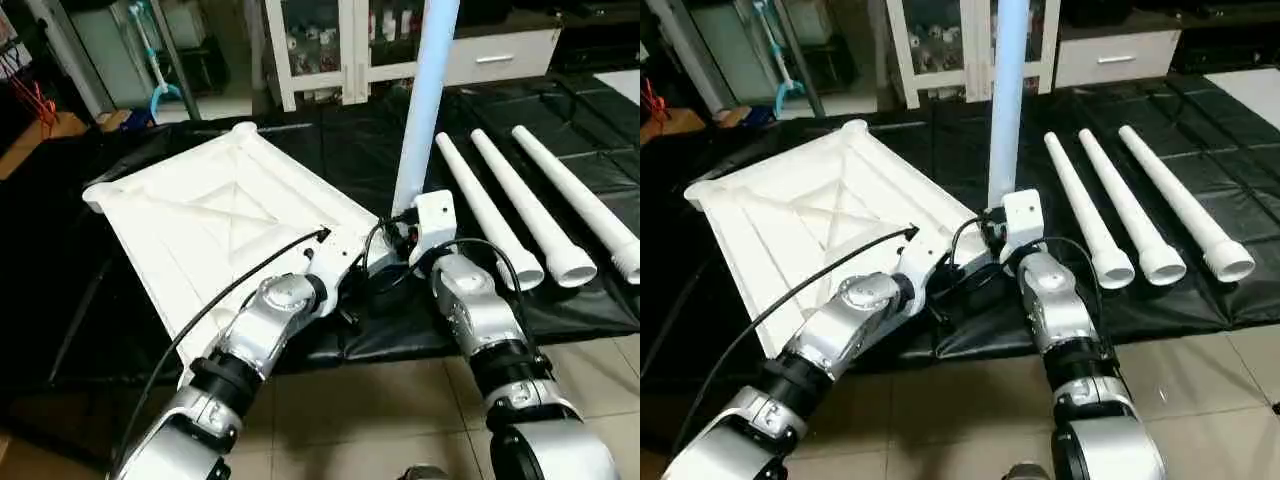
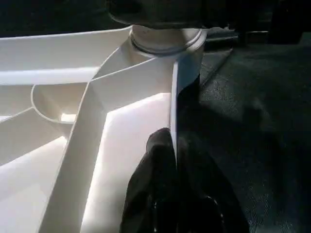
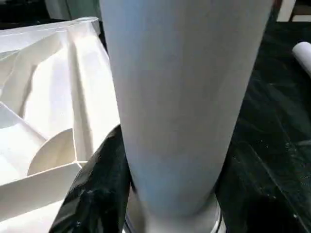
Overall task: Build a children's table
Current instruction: Rotate leg to tighten
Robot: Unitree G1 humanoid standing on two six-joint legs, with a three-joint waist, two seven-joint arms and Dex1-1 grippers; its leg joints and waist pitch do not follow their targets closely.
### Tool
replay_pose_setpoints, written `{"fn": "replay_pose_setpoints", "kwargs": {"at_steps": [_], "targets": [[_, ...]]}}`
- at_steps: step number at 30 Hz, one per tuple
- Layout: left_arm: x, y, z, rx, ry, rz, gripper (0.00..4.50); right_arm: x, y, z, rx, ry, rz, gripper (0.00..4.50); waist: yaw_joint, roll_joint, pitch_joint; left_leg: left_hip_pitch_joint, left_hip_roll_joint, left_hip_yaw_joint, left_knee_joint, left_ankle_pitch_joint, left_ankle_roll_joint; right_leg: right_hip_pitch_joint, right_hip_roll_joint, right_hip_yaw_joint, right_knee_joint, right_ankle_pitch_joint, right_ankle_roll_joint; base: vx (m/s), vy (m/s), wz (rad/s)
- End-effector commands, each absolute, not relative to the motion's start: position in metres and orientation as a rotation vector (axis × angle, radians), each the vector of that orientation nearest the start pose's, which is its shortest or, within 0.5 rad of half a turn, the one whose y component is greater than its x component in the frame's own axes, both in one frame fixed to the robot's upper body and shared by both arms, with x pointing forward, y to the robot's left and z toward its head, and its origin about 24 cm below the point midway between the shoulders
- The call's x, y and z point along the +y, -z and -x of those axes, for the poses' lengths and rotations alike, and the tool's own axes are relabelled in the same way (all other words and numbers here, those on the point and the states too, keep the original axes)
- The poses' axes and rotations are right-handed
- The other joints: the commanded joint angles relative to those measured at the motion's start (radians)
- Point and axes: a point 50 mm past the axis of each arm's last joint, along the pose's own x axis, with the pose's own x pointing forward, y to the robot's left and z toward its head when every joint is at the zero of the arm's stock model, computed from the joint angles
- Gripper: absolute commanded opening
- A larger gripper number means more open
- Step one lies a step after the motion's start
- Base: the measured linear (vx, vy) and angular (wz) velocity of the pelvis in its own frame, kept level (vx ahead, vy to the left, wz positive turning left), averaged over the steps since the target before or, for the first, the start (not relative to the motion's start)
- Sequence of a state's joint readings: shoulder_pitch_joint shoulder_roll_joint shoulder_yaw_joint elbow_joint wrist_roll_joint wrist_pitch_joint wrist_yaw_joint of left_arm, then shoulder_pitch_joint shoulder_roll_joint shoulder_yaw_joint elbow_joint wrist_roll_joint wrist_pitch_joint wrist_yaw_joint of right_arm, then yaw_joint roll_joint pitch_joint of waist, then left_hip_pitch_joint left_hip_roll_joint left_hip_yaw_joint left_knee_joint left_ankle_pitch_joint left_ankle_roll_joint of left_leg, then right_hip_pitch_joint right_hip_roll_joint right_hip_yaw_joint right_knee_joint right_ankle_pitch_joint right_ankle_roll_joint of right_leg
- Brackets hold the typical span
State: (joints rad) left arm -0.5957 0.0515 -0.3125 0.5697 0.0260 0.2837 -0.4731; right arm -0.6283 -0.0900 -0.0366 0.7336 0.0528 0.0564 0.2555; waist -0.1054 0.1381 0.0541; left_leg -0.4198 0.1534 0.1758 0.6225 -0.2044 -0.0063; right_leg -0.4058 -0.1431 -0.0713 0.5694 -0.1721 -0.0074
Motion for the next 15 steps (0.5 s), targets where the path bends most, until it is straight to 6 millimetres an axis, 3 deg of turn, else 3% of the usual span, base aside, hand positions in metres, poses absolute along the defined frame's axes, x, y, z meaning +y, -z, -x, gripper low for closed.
{"fn": "replay_pose_setpoints", "kwargs": {"at_steps": [1, 4, 7, 11, 15], "targets": [[0.067, -0.039, -0.333, 0.345, 0.727, -0.303, 0.00, -0.102, -0.061, -0.353, 0.116, -0.514, 0.007, 2.50, 0.006, -0.029, -0.070, 0.020, 0.046, -0.025, -0.096, -0.401, 0.074, 0.042, -0.015, 0.002, -0.068, -0.346, -0.165, 0.000, 0.000, 0.00], [0.069, -0.037, -0.330, 0.349, 0.751, -0.297, 0.00, -0.110, -0.062, -0.352, 0.111, -0.528, 0.032, 2.80, 0.002, -0.029, -0.067, 0.011, 0.047, -0.027, -0.095, -0.378, 0.085, 0.048, -0.015, 0.002, -0.063, -0.353, -0.161, 0.000, 0.000, 0.00], [0.073, -0.029, -0.320, 0.370, 0.820, -0.301, 0.00, -0.131, -0.065, -0.348, 0.113, -0.609, 0.067, 3.09, 0.004, -0.028, -0.070, 0.018, 0.050, -0.026, -0.093, -0.368, 0.085, 0.045, -0.015, 0.004, -0.063, -0.349, -0.164, 0.000, 0.000, 0.00], [0.076, -0.024, -0.311, 0.385, 0.893, -0.313, 0.00, -0.149, -0.068, -0.341, 0.125, -0.721, 0.083, 3.29, 0.015, -0.029, -0.075, 0.019, 0.052, -0.022, -0.087, -0.302, 0.128, 0.051, -0.013, 0.006, -0.055, -0.266, -0.192, 0.000, 0.000, 0.00], [0.081, -0.020, -0.301, 0.402, 0.969, -0.322, 0.00, -0.172, -0.073, -0.332, 0.144, -0.807, 0.132, 3.67, 0.025, -0.028, -0.075, 0.023, 0.055, -0.020, -0.087, -0.299, 0.134, 0.048, -0.011, 0.009, -0.055, -0.273, -0.194, 0.000, 0.000, 0.00]]}}
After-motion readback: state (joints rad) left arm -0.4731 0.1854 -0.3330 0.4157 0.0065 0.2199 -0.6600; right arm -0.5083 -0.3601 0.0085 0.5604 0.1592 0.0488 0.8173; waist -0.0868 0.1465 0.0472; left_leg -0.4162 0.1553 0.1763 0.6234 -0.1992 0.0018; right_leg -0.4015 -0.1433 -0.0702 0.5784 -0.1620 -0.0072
